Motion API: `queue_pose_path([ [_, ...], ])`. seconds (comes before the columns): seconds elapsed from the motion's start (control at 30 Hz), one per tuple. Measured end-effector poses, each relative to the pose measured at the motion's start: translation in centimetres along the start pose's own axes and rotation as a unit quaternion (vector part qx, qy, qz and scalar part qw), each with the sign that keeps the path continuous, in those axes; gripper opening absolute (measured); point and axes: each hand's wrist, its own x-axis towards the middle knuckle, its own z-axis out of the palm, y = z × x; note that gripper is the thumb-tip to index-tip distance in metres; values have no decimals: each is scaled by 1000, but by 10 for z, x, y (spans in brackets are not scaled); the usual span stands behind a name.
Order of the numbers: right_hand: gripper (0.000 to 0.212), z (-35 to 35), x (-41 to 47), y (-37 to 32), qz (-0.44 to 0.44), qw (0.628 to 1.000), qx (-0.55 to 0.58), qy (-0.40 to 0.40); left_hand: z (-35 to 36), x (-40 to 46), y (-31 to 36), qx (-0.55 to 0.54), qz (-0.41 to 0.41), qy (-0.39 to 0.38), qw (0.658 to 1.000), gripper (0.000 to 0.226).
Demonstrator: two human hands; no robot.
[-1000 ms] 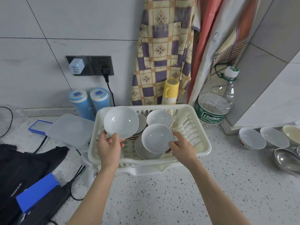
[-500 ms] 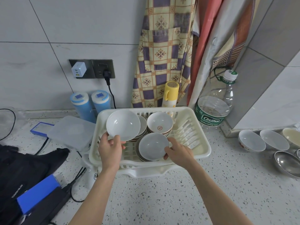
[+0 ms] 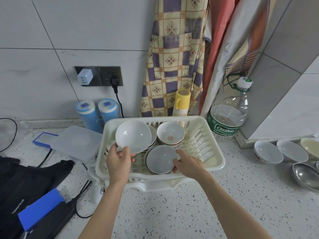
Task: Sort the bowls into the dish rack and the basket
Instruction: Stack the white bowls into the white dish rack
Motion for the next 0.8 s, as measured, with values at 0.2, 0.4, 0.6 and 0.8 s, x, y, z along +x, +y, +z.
queue_pose_path([
  [0.2, 50, 3, 5, 0, -3, 1000, -26, 10, 0, 0, 1, 5, -4, -5, 1000, 26],
  [0.4, 47, 7, 8, 2, -5, 998, -56, 18, 0, 0, 3, 34, -5, -22, 999, 24],
  [0.6, 51, 9, 6, 1, 7, 995, -93, 36, -2, -2, 4, 63, -8, -52, 997, 19],
  [0.8, 38, 5, -3, -4, 19, 985, 64, 156, -6, -1, 4, 77, -10, -132, 988, 21],
])
